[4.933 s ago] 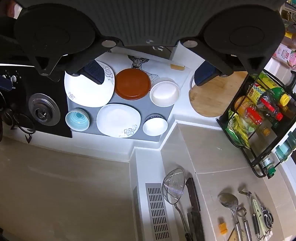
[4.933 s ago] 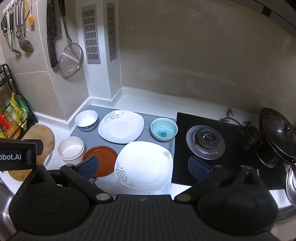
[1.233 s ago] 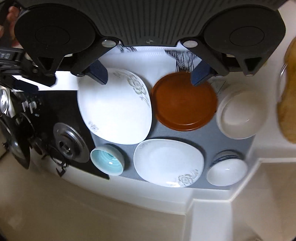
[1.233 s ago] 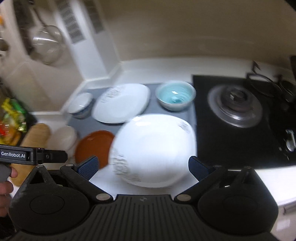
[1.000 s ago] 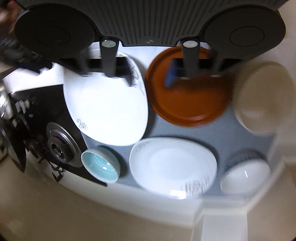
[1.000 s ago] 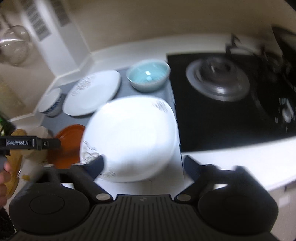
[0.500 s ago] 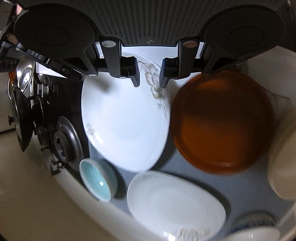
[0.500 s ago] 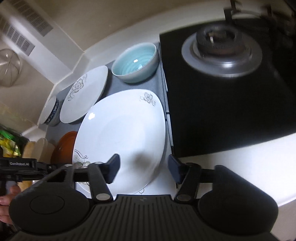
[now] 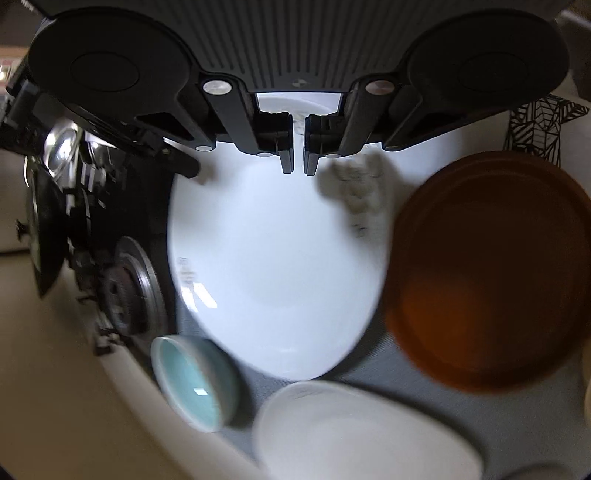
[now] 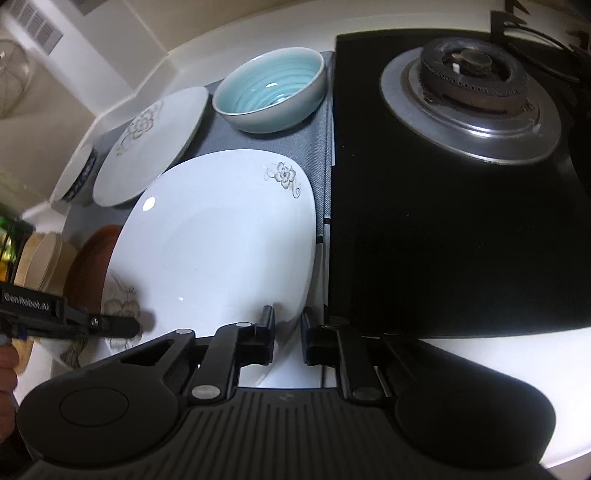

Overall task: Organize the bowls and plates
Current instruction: 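Move both grippers to the large white square plate's rim and close them, then lift the white square plate with both grippers toward the other white plate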

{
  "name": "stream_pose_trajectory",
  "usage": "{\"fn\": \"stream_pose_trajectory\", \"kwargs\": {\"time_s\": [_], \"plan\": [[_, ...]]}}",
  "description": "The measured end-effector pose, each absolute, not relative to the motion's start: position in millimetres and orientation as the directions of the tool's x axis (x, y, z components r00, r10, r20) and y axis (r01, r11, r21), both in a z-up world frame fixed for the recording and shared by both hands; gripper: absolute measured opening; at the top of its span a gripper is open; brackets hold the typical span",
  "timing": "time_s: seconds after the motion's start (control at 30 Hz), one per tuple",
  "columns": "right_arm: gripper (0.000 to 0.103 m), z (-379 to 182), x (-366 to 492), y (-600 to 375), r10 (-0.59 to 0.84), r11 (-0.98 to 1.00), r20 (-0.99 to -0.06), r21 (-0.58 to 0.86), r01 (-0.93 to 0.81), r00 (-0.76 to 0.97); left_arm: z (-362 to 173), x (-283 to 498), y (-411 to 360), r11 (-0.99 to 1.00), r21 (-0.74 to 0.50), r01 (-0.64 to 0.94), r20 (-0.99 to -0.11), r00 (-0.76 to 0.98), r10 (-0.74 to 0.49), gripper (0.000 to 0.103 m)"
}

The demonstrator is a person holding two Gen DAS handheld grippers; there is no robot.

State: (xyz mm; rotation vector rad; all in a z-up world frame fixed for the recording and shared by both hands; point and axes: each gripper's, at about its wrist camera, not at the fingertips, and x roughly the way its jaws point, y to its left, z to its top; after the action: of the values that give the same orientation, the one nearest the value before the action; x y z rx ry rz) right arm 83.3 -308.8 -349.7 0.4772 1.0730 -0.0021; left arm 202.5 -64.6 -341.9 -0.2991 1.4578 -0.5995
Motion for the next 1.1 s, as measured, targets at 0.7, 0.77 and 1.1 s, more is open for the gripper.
{"fn": "stream_pose_trajectory", "kwargs": {"time_s": [0.7, 0.77, 1.1], "plan": [[0.052, -351.7, 79.3, -320.2, 0.294, 0.828, -0.806, 0.483, 0.283, 0.514, -352.8, 225.1, -34.7, 0.865, -0.501, 0.034, -0.865, -0.016, -0.501, 0.041], [0.050, -348.9, 83.2, -313.7, 0.273, 0.851, -0.813, 0.454, 0.265, 0.514, -357.7, 233.0, -38.6, 0.861, -0.508, 0.013, -0.861, -0.038, -0.507, 0.040], [0.017, -343.4, 85.3, -322.4, 0.228, 0.875, -0.845, 0.396, 0.279, 0.484, -337.9, 229.1, -57.4, 0.888, -0.435, 0.150, -0.899, -0.010, -0.439, 0.031]]}}
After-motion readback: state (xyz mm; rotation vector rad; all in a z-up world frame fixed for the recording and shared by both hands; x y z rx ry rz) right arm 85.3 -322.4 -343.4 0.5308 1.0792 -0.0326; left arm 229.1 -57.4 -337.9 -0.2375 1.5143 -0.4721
